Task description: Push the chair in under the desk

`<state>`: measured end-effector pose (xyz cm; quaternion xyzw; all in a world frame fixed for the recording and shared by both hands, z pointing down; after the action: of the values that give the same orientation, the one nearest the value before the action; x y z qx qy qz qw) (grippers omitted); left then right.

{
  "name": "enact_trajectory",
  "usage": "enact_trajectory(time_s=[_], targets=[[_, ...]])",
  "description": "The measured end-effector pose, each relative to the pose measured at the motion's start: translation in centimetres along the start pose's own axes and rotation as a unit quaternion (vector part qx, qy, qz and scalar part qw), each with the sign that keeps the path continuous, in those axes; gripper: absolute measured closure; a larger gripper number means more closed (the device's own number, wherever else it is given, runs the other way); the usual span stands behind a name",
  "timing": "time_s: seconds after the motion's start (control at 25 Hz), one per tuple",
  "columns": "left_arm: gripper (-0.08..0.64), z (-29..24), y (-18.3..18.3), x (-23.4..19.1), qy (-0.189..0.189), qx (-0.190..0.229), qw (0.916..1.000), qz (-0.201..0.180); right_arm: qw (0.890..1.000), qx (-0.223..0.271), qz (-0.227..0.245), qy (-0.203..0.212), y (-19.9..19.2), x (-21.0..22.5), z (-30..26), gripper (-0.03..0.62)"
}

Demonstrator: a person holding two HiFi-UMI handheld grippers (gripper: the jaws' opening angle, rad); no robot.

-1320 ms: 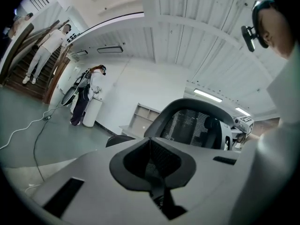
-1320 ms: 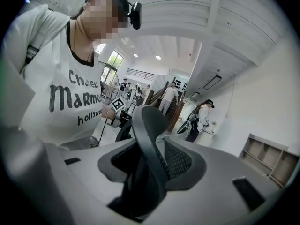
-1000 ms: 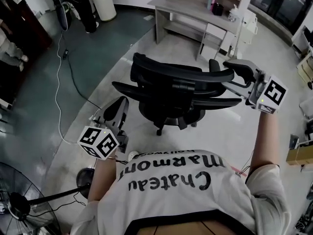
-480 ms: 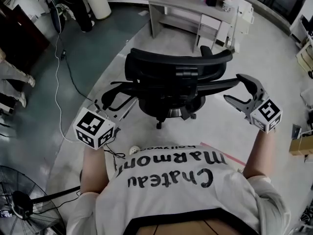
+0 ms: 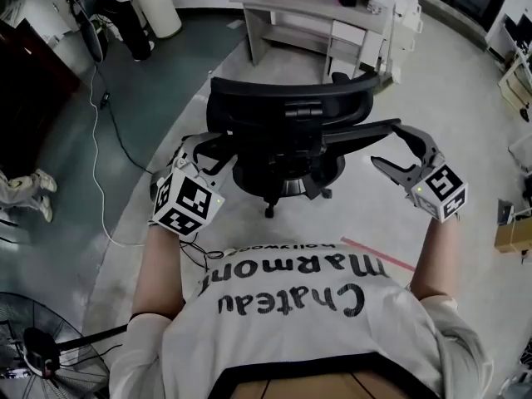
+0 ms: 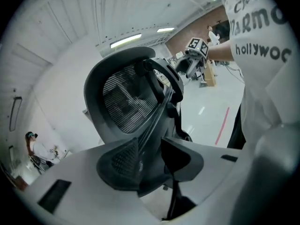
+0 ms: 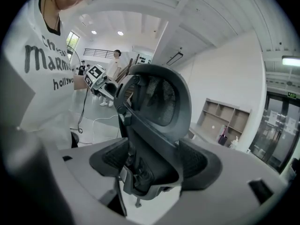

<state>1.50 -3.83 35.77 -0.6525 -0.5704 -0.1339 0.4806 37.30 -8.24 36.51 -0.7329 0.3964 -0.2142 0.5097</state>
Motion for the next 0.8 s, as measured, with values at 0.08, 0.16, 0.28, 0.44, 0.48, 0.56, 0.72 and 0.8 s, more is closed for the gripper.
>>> enact_trajectory(time_s=[0.08,0.16,0.28,0.44,0.48,0.56,0.72,0.8], targets=[[0.399,-0.3,0.1,0.0,0.003,-0.008,0.9999,-0.010,1.000,0.007,0.014,-0.009,1.0,0.4,-0.6,0.253],[0.393,-0.5,0.1,0.0,0.001,-0.003,1.0000,0.002,1.000,-0.001,0.029,-0.007,1.6,0.7,-1.5,0.253],[0.393,-0.7,0.1,-0.3,-0.001,0.004,0.9998,0.017,0.998,-0.032,0.052,0.005,1.9,0.9,-3.3,0.253],[0.393,-1.5,0.4,-0.6,-0.007,0.004,0.9997,0.024,0.996,-0.065,0.063,0.022,1.6,1.0,-5.3,0.255],[0.391,-1.6,0.5,-0.7,-0.011,0.002,0.9996,0.026,0.996,-0.066,0.063,0.019,1.5,1.2,-5.6,0.253],[0.391,-1.7,0.4,-0.9,-0.021,0.006,0.9991,0.036,0.996,-0.059,0.059,0.014,1.7,1.3,-5.7,0.302],[0.391,-1.6,0.2,-1.2,-0.032,0.008,0.9982,0.051,0.997,-0.059,0.052,0.012,2.1,1.2,-5.7,0.305],[0.391,-1.7,0.1,-1.2,-0.036,0.009,0.9978,0.055,0.997,-0.064,0.050,0.009,2.1,1.0,-6.0,0.305]])
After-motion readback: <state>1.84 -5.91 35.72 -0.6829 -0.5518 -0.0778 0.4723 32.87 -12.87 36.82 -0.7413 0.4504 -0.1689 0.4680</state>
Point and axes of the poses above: the fingertips, and each gripper's own axes: z backward along the fingers, x to its right, y out of its top, the point moved 6 cm from there along z, backward along the fingers, and after that the axes turned 15 degrees about -z, right-handed, at the moved point
